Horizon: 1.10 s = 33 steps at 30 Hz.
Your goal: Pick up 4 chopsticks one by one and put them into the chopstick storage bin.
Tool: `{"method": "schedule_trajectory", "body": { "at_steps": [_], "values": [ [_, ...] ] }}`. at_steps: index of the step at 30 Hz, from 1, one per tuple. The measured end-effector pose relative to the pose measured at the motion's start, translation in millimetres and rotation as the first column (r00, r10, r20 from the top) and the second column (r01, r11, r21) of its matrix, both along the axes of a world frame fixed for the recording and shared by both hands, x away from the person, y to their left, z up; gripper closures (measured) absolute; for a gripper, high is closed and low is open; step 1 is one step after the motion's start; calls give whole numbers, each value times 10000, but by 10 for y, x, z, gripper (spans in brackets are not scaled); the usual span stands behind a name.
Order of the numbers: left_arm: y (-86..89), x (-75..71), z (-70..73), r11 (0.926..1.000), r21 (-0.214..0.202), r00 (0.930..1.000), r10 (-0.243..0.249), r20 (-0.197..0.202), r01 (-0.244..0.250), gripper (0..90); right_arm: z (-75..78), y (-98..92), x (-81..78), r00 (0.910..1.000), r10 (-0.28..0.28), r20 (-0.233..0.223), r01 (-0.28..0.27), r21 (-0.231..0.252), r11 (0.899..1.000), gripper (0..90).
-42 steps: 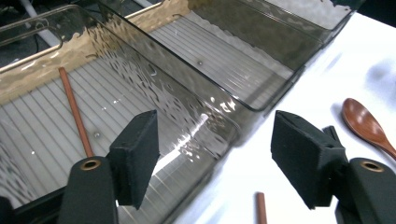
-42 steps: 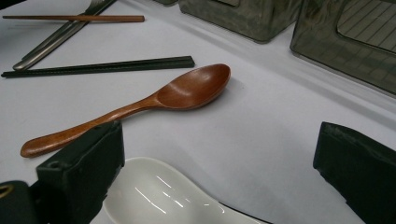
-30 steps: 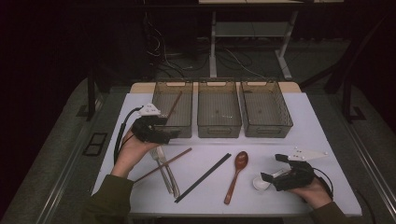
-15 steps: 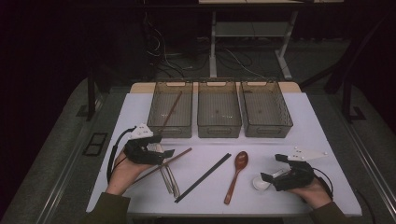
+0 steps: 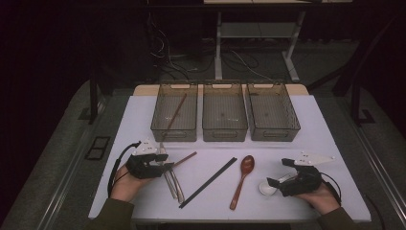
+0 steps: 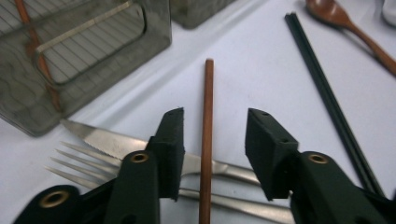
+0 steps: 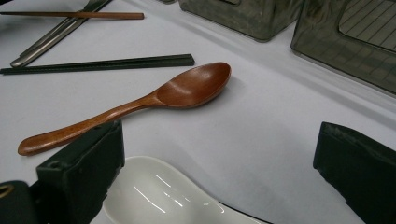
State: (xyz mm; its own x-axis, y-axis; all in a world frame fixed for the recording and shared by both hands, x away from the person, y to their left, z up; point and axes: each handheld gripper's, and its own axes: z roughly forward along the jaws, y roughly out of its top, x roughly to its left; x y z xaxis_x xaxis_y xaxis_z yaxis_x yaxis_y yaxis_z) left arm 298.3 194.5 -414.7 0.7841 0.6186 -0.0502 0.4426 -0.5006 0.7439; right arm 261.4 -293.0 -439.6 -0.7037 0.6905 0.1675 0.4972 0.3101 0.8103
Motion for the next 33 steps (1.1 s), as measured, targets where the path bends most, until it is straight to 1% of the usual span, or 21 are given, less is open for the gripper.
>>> {"method": "schedule_trajectory", "body": {
  "at_steps": [7, 9, 12, 16, 19, 21, 25, 33],
  "values": [
    [33, 29, -58, 9997, 193, 9990, -113, -428, 122, 687, 2, -2, -2, 10000, -14, 6, 14, -12, 10000, 18],
    [43, 38, -85, 9997, 200, 9985, -135, -530, 146, 705, 2, -2, -2, 10000, -12, -2, 12, -20, 10000, 18],
    [55, 50, -115, 9993, 347, 9978, -97, -657, 120, 725, 1, -2, -3, 10000, -10, 1, 10, -17, 10000, 18],
    [71, 65, -149, 9990, 406, 9965, -146, -818, 180, 744, 1, -3, -3, 10000, -9, 11, 9, -18, 10000, 18],
    [78, 75, -163, 9987, 455, 9965, -176, -821, 214, 748, 1, -3, -3, 10000, -18, -8, 18, -21, 10000, 18],
    [72, 76, -167, 9990, 394, 9962, -175, -858, 210, 748, 1, -2, -2, 10000, -22, -14, 22, -28, 10000, 18],
    [59, 81, -181, 9979, 584, 9955, -233, -918, 288, 755, 0, -2, -3, 10000, -25, -15, 25, -34, 10000, 18],
    [43, 83, -204, 9975, 647, 9945, -200, -1026, 267, 768, 0, -3, -4, 10000, -38, -18, 38, -31, 10000, 18]
  ]
}}
